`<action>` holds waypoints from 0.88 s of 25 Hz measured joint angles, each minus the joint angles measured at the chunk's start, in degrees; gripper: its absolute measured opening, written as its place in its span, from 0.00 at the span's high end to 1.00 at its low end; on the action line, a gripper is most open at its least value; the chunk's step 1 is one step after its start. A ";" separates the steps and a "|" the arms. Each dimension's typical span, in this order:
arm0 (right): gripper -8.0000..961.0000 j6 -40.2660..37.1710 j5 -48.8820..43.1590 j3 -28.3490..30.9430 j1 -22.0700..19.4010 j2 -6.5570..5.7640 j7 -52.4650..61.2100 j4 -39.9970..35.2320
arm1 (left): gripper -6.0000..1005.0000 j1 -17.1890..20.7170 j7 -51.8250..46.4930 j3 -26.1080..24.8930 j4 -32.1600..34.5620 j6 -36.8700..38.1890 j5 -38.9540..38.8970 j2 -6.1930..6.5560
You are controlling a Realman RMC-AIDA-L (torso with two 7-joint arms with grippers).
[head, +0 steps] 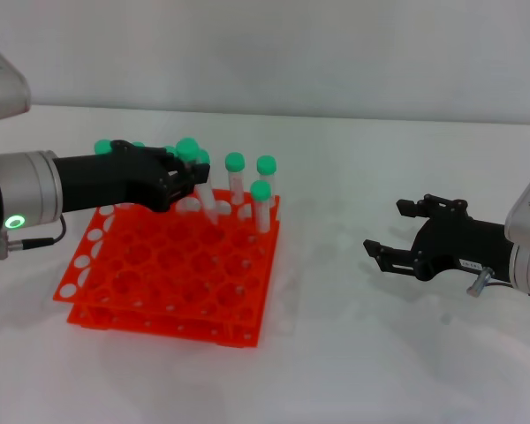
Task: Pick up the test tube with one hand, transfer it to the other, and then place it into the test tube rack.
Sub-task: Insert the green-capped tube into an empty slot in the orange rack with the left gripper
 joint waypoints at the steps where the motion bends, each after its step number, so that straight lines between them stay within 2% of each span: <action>1: 0.19 0.00 0.06 0.00 0.00 0.01 0.00 0.00 | 0.79 -0.25 0.07 0.00 -0.71 0.02 0.03 0.02; 22: 0.19 -0.67 0.54 -0.01 1.52 0.17 -0.27 1.66 | 0.79 -4.42 2.76 -0.08 -7.23 2.70 0.31 0.09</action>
